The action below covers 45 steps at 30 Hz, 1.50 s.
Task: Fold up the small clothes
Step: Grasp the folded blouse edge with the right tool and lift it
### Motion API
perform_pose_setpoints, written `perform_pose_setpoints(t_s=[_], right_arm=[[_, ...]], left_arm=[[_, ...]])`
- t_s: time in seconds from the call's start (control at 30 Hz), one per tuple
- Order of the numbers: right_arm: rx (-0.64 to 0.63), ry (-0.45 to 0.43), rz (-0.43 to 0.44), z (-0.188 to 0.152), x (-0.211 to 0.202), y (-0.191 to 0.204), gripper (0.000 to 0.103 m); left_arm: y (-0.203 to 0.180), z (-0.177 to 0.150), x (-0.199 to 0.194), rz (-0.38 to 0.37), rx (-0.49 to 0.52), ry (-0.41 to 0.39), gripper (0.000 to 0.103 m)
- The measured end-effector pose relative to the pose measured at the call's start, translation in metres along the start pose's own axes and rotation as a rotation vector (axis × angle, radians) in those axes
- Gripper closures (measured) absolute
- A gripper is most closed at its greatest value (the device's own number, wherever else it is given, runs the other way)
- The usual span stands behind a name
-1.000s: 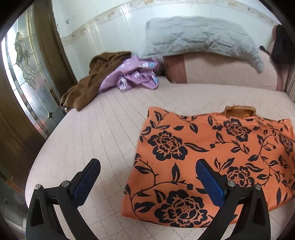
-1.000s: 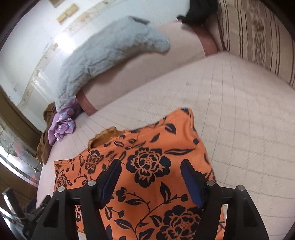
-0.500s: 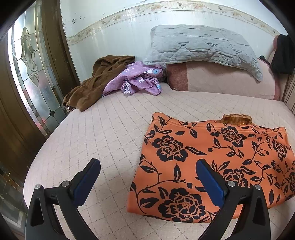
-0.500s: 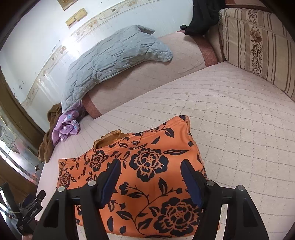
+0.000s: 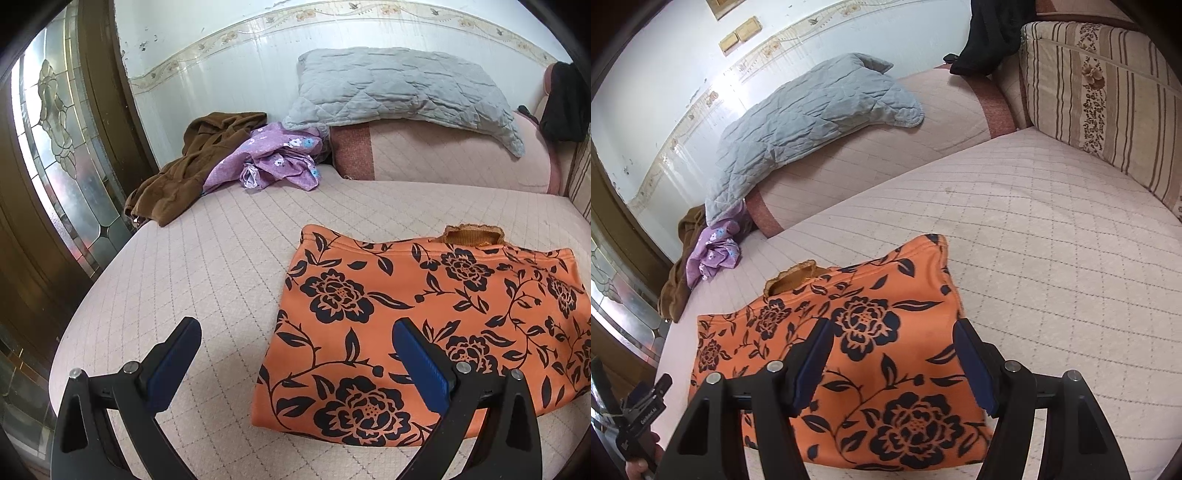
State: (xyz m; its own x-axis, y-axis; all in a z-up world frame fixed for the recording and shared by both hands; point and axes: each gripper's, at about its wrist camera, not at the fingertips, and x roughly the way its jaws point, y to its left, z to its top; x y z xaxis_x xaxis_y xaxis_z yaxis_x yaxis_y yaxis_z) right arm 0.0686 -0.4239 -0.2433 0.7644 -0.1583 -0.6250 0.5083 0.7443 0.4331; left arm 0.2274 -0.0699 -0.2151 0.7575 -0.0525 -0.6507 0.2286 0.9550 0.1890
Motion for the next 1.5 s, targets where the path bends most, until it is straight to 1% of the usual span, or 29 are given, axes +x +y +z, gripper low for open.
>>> perform_pose_setpoints(t_s=[0.07, 0.13, 0.17, 0.2, 0.27, 0.33, 0.4, 0.47, 0.5, 0.57, 0.6, 0.63, 0.67, 0.7, 0.73, 0.77, 0.83, 0.87, 0.9, 0.97, 1.03, 1.13, 1.17, 1.27, 1.33, 1.43, 1.5], right_arm=[[0.001, 0.016, -0.011, 0.0, 0.003, -0.007, 0.032], [0.014, 0.033, -0.009, 0.001, 0.007, -0.015, 0.032], [0.025, 0.052, -0.002, 0.001, 0.011, -0.022, 0.032], [0.037, 0.069, 0.009, 0.002, 0.014, -0.028, 0.032], [0.082, 0.093, 0.03, 0.003, 0.019, -0.042, 0.032], [0.106, 0.098, 0.037, 0.004, 0.021, -0.051, 0.032], [0.107, 0.093, 0.043, 0.005, 0.02, -0.054, 0.032], [0.119, 0.109, 0.054, 0.004, 0.022, -0.057, 0.032], [0.127, 0.133, 0.045, 0.004, 0.026, -0.058, 0.032], [0.16, 0.192, 0.03, -0.002, 0.039, -0.063, 0.032], [0.171, 0.217, 0.032, -0.005, 0.044, -0.065, 0.032], [0.173, 0.268, 0.029, -0.009, 0.053, -0.064, 0.032], [0.169, 0.296, 0.017, -0.012, 0.058, -0.064, 0.032], [0.167, 0.306, 0.007, -0.015, 0.06, -0.063, 0.032], [0.167, 0.298, 0.01, -0.016, 0.059, -0.062, 0.032], [0.166, 0.265, 0.027, -0.015, 0.051, -0.061, 0.032], [0.156, 0.197, 0.063, -0.013, 0.031, -0.057, 0.032], [0.158, 0.177, 0.081, -0.013, 0.023, -0.056, 0.032], [0.169, 0.16, 0.103, -0.015, 0.013, -0.056, 0.032], [0.216, 0.154, 0.172, -0.023, -0.002, -0.057, 0.032], [0.256, 0.178, 0.239, -0.033, -0.006, -0.054, 0.032], [0.336, 0.228, 0.294, -0.059, -0.005, -0.053, 0.032], [0.373, 0.246, 0.307, -0.07, -0.003, -0.053, 0.032], [0.487, 0.282, 0.345, -0.099, 0.009, -0.054, 0.034], [0.529, 0.286, 0.331, -0.111, 0.016, -0.054, 0.034], [0.551, 0.271, 0.306, -0.111, 0.026, -0.055, 0.034], [0.584, 0.227, 0.298, -0.107, 0.03, -0.059, 0.034]], left_arm=[[0.002, 0.001, 0.007, -0.013, -0.002, 0.023, 0.0], [0.011, 0.001, 0.021, -0.044, -0.039, 0.073, 0.0], [0.023, 0.002, 0.032, -0.07, -0.086, 0.118, 0.0], [0.031, 0.002, 0.04, -0.082, -0.123, 0.147, 0.0], [0.052, 0.0, 0.056, -0.089, -0.209, 0.201, 0.0], [0.07, -0.003, 0.066, -0.055, -0.265, 0.227, 0.0], [0.084, -0.008, 0.073, 0.007, -0.286, 0.245, 0.0], [0.092, -0.016, 0.084, 0.05, -0.3, 0.292, 0.0], [0.092, -0.021, 0.091, 0.05, -0.307, 0.327, 0.0], [0.085, -0.029, 0.103, 0.057, -0.275, 0.383, 0.0], [0.078, -0.032, 0.11, 0.088, -0.228, 0.405, 0.0], [0.072, -0.033, 0.112, 0.113, -0.196, 0.405, 0.0], [0.068, -0.031, 0.11, 0.139, -0.172, 0.389, 0.0], [0.065, -0.029, 0.107, 0.155, -0.152, 0.377, 0.0], [0.064, -0.027, 0.103, 0.157, -0.148, 0.366, 0.0], [0.064, -0.025, 0.097, 0.151, -0.161, 0.345, 0.0], [0.067, -0.019, 0.078, 0.117, -0.204, 0.286, 0.0], [0.068, -0.016, 0.064, 0.089, -0.218, 0.234, 0.0], [0.066, -0.014, 0.055, 0.076, -0.217, 0.204, 0.0], [0.06, -0.012, 0.04, 0.031, -0.2, 0.151, 0.0], [0.047, -0.013, 0.029, -0.036, -0.17, 0.123, 0.0], [0.018, -0.019, 0.018, -0.126, -0.085, 0.12, 0.0], [0.013, -0.019, 0.017, -0.135, -0.06, 0.121, 0.0], [-0.013, -0.024, 0.015, -0.146, 0.024, 0.136, 0.0], [-0.022, -0.02, 0.024, -0.151, 0.048, 0.155, 0.0], [-0.025, -0.024, 0.035, -0.12, 0.067, 0.202, 0.0], [-0.025, -0.028, 0.051, -0.114, 0.077, 0.256, 0.0]])
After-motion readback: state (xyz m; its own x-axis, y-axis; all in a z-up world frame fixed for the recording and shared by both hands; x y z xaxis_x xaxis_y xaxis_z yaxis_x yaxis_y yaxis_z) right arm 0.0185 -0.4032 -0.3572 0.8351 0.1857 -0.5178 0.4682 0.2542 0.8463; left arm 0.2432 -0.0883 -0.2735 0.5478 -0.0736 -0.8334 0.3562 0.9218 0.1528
